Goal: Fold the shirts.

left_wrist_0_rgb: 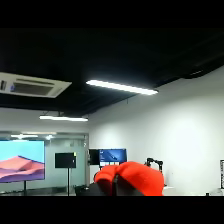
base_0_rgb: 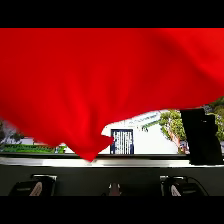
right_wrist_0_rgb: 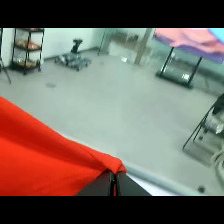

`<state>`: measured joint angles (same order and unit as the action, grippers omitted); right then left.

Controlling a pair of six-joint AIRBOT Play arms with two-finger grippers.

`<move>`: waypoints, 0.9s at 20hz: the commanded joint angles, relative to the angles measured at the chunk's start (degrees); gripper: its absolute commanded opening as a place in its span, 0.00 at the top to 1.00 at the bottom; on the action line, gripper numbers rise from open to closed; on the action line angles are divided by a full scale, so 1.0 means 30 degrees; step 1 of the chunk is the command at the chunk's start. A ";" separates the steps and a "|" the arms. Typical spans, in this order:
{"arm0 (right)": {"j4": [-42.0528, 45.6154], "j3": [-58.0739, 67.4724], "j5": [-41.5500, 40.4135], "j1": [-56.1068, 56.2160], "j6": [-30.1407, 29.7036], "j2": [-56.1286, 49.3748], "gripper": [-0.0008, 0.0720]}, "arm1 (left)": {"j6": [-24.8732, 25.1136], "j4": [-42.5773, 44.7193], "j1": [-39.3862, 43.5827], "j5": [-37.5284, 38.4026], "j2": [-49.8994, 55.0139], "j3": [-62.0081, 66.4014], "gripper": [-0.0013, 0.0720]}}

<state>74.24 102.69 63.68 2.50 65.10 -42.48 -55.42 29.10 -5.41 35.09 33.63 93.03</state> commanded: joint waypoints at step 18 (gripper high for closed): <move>-0.6309 -0.7074 -0.1916 0.0823 0.2448 -1.7529 0.96 | -0.1909 0.4240 0.0787 0.2674 1.5212 -0.7788 0.95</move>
<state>59.75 81.93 60.38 3.42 71.20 -89.89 -59.46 42.02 -3.53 37.01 72.16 70.17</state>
